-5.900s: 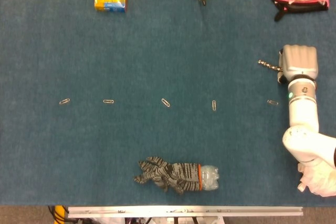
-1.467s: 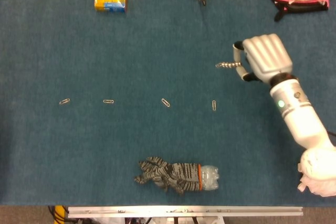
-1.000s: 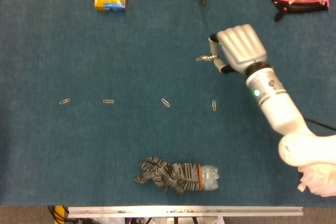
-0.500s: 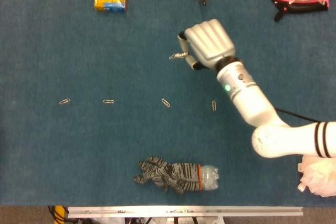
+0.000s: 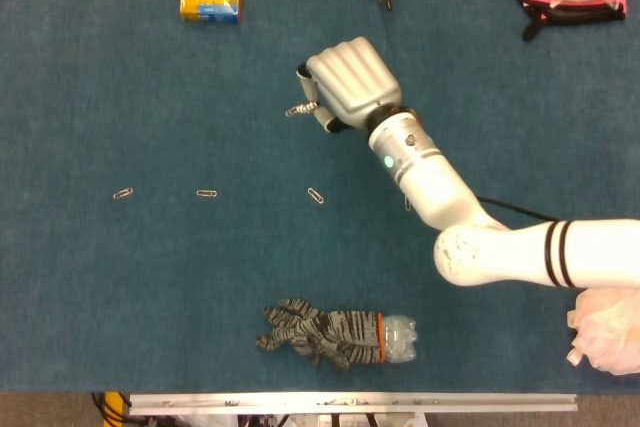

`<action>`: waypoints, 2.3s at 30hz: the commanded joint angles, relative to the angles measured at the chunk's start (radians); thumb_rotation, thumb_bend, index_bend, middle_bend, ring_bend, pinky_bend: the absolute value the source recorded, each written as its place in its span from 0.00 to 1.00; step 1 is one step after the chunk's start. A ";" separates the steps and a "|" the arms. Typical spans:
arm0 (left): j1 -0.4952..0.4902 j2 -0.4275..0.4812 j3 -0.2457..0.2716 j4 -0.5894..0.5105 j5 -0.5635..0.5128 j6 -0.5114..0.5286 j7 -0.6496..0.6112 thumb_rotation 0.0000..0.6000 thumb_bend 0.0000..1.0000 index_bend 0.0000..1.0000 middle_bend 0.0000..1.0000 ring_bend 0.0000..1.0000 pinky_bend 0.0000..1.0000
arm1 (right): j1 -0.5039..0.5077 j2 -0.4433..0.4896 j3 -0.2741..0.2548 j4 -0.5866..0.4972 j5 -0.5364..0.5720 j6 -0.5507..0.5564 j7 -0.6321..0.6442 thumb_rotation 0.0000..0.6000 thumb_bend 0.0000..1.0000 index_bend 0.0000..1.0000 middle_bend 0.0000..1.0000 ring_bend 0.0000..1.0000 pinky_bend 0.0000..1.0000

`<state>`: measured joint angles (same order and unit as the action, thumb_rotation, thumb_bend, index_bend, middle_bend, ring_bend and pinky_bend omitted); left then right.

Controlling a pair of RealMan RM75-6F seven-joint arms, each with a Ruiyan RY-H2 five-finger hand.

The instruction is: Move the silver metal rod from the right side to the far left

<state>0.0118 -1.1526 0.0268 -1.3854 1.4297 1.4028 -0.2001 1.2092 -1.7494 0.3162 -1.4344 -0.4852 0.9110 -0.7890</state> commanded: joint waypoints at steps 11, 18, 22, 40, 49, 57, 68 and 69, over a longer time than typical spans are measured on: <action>0.009 0.000 -0.004 0.023 -0.015 -0.012 -0.035 1.00 0.38 0.26 0.21 0.31 0.44 | 0.102 -0.104 0.039 0.190 0.002 -0.114 0.074 1.00 0.35 0.61 1.00 1.00 1.00; 0.022 -0.001 -0.005 0.016 -0.027 -0.008 -0.024 1.00 0.38 0.26 0.21 0.32 0.44 | 0.117 -0.142 0.062 0.244 -0.086 -0.144 0.175 1.00 0.11 0.42 1.00 1.00 1.00; 0.026 0.000 -0.004 0.009 -0.028 -0.005 -0.015 1.00 0.38 0.26 0.21 0.32 0.44 | 0.102 -0.136 0.056 0.240 -0.126 -0.137 0.215 1.00 0.00 0.27 1.00 1.00 1.00; -0.003 0.011 -0.022 -0.042 -0.009 -0.011 0.062 1.00 0.38 0.26 0.21 0.32 0.44 | -0.142 0.096 -0.042 -0.030 -0.325 0.025 0.384 1.00 0.00 0.29 0.88 0.94 1.00; -0.060 0.036 -0.043 -0.109 0.022 -0.032 0.131 1.00 0.38 0.26 0.21 0.32 0.44 | -0.304 0.287 -0.121 -0.184 -0.507 0.119 0.494 1.00 0.00 0.29 0.64 0.67 1.00; -0.123 0.038 -0.062 -0.168 0.037 -0.075 0.216 1.00 0.38 0.26 0.21 0.31 0.44 | -0.440 0.455 -0.206 -0.264 -0.636 0.159 0.601 1.00 0.01 0.31 0.53 0.50 0.58; -0.235 0.010 -0.081 -0.208 0.057 -0.177 0.297 1.00 0.38 0.26 0.21 0.25 0.38 | -0.603 0.546 -0.298 -0.175 -0.950 0.358 0.728 1.00 0.01 0.35 0.41 0.33 0.40; -0.245 0.008 -0.083 -0.208 0.060 -0.186 0.299 1.00 0.38 0.26 0.21 0.24 0.37 | -0.614 0.549 -0.304 -0.163 -0.973 0.377 0.731 1.00 0.01 0.35 0.41 0.32 0.40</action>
<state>-0.2217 -1.1398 -0.0527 -1.5894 1.4841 1.2278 0.0930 0.6393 -1.2203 0.0411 -1.6402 -1.3901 1.2282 -0.0865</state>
